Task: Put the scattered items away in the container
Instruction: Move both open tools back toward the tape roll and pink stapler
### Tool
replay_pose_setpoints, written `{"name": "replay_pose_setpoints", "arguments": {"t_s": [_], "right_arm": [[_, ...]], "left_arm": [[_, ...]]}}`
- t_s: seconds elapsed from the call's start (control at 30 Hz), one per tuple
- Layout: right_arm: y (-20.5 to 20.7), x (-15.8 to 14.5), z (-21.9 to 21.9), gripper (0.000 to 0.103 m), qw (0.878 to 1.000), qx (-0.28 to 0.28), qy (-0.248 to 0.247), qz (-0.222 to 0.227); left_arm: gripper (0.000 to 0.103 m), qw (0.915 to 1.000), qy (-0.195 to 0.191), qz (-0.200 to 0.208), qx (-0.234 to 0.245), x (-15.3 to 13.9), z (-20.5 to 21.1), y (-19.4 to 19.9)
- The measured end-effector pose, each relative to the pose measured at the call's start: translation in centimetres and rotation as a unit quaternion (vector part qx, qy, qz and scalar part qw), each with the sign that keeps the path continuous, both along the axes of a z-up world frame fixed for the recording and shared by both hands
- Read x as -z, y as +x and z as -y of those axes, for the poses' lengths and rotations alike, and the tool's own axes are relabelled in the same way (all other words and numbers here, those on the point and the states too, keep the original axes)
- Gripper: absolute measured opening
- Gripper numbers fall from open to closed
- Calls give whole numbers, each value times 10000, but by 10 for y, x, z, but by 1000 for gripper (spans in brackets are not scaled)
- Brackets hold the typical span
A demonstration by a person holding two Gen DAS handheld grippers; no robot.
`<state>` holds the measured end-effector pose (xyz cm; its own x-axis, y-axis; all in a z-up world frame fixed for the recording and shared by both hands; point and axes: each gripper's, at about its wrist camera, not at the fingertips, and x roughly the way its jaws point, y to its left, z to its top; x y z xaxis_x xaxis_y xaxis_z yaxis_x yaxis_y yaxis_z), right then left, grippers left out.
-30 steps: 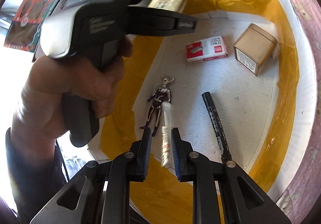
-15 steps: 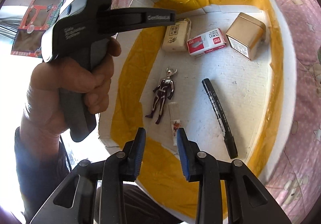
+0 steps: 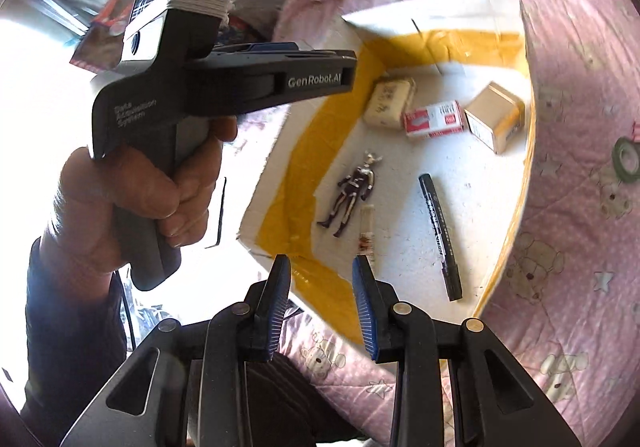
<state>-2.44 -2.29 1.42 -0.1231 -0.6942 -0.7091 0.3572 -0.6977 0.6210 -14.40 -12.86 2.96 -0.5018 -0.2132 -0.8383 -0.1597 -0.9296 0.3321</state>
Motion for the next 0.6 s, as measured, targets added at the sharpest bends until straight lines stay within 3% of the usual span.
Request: {"name": "replay_pose_setpoints", "arguments": {"t_s": [0.33,0.6], "right_arm": [[35,-34,-41,34,9958,-32,-282,-876],[64,-39,-77,34,9898,-51,-847,-1142]], "left_arm": [[58,9978,64,-498,442,-57,-54,54],[58,9944,516,-687,609,-77,-86,90]]}}
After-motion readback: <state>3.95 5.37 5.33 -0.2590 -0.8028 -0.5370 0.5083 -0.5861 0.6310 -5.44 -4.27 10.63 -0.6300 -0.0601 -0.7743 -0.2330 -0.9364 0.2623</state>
